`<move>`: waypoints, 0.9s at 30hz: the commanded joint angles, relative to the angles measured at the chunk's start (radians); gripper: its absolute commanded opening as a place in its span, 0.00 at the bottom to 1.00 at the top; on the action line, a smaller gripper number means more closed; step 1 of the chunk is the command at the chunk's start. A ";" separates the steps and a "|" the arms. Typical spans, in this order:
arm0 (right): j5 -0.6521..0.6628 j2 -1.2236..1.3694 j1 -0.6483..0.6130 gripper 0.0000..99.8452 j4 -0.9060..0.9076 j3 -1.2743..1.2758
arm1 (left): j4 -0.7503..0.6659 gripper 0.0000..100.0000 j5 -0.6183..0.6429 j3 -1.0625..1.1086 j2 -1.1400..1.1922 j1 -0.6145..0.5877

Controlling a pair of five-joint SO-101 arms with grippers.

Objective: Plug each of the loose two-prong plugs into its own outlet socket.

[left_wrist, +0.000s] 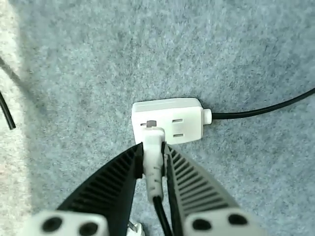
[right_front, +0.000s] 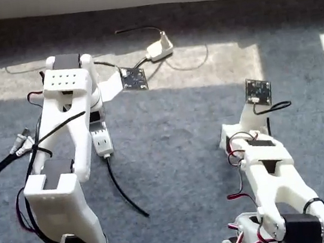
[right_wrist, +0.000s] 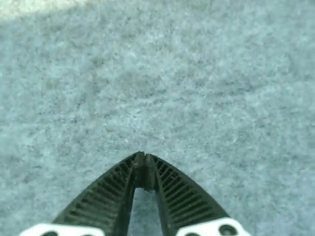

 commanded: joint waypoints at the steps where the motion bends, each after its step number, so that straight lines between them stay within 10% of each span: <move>1: -0.011 0.001 0.007 0.01 -0.001 -0.048 | -0.011 0.01 0.000 -0.033 -0.010 0.012; 27: -0.011 0.001 0.007 0.01 -0.001 -0.048 | -0.058 0.01 -0.002 -0.105 0.082 -0.041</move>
